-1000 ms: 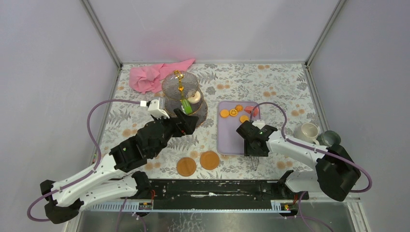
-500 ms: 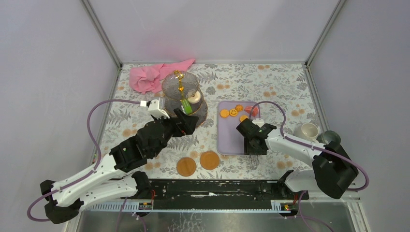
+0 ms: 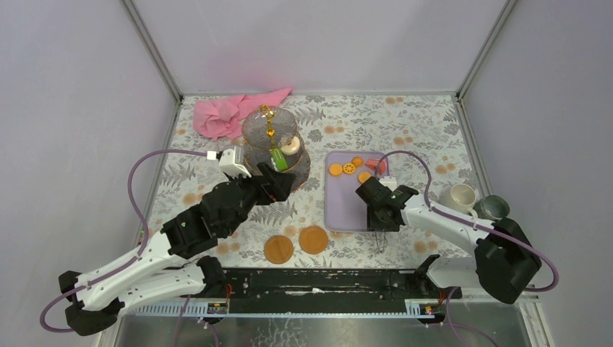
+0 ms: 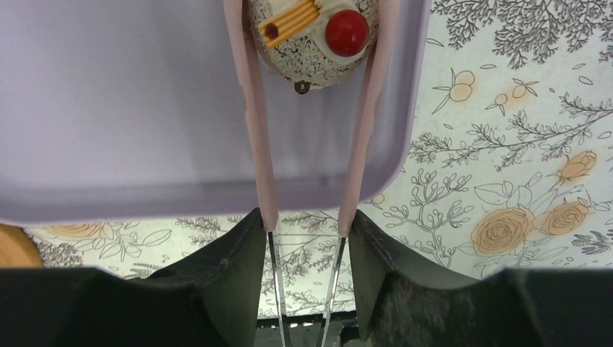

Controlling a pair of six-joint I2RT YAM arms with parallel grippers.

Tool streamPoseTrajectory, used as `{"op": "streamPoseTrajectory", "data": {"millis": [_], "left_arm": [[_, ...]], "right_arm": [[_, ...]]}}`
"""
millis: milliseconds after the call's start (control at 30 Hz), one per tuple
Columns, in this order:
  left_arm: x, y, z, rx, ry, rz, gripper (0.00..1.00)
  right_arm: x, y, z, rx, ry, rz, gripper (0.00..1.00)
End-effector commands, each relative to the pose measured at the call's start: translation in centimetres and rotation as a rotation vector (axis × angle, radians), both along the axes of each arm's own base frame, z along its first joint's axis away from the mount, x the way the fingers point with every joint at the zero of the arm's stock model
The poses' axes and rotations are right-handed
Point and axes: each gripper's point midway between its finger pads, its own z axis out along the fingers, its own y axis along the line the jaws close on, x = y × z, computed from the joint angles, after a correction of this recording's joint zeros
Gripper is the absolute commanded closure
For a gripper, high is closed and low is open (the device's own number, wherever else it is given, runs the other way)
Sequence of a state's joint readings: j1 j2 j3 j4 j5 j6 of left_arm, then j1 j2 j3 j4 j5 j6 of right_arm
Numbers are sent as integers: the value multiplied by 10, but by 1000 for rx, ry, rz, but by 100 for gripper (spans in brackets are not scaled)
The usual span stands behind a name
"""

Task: Serve the afternoon tea
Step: Pick up the desert from the tray.

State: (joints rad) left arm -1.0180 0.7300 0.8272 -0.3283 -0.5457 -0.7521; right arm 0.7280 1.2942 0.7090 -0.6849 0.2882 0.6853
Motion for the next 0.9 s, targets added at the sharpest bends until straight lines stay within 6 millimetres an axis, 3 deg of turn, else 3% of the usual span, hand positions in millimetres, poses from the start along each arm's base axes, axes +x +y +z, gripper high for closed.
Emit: {"op": "streamPoseTrajectory", "data": {"millis": [0,467,867], "left_arm": [[3,0,14,-50,-30,13,7],[6,5,20,-35,-46,34,7],[8,26,21,-7,-55,113,7]], "right_arm": [[-2,0,17,43,-25,-8,61],[-9,14,37,80,-67,10,65],[-21,74,63,110,-126,150,65]]}}
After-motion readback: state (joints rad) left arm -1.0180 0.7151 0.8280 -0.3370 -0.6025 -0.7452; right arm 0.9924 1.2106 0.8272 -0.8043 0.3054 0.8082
